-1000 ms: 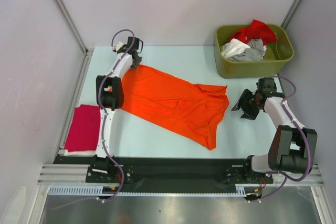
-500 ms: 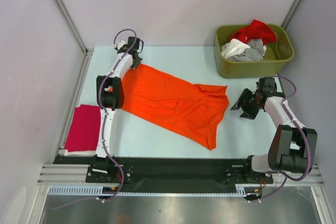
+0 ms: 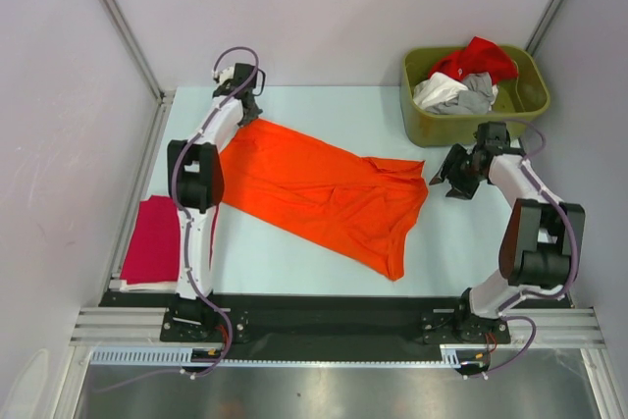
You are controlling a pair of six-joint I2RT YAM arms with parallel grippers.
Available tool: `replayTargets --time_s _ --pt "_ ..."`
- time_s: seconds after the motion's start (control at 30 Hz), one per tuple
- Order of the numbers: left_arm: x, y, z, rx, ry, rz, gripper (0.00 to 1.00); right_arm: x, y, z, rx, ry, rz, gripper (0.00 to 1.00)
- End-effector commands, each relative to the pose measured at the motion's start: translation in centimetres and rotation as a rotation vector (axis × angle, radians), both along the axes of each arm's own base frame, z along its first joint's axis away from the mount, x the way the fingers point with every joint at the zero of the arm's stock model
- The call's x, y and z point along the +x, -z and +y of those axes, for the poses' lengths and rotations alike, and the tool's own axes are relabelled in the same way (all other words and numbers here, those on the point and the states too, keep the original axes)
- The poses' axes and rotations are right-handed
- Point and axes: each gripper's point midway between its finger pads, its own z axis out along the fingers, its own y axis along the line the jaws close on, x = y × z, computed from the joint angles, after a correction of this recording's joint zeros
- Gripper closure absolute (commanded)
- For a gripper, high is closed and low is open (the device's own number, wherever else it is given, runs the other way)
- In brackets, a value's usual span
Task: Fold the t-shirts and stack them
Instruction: Fold the tshirt
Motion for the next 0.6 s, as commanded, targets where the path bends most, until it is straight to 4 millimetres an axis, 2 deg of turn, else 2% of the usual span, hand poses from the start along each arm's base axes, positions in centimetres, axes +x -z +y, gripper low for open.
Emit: replayTargets --time_s 0.0,0.03,0.13,0.27,0.37,0.47,0.5,0.53,0.57 --pt "0.5 -4.7 -0.5 0.001 0.045 -0.097 1.00 4.3 -0.6 -1.3 -0.064 0.044 -0.085 0.41" --pt "0.6 -4.8 -0.6 0.003 0.052 -0.098 1.00 5.4 -0.8 -1.4 -0.078 0.045 -0.109 0.44" --pt "0.6 -5.2 -0.9 -0.007 0.073 -0.107 1.00 8.4 -0.8 -1.1 -0.102 0.035 -0.186 0.46" --pt "0.3 -5.8 -1.4 -0.025 0.090 -0.119 1.00 11.6 -0.9 -0.3 -0.084 0.076 -0.316 0.41" --pt "0.2 -5.5 -2.2 -0.036 0.115 -0.125 1.00 12.9 -0.8 0.9 -0.023 0.141 -0.381 0.37" --pt "0.0 -4.9 -2.7 -0.048 0.123 -0.116 1.00 13.5 -0.5 1.8 -0.035 0.141 -0.387 0.38" --pt "-0.1 -4.8 -2.9 -0.053 0.125 -0.114 1.00 13.7 0.1 1.5 -0.062 0.145 -0.380 0.42" --pt "-0.2 -4.7 -3.0 -0.056 0.125 -0.113 1.00 13.6 0.6 2.8 -0.066 0.126 -0.370 0.45" --pt "-0.2 -4.3 -3.0 -0.057 0.126 -0.111 1.00 13.5 1.1 2.9 -0.065 0.132 -0.352 0.49"
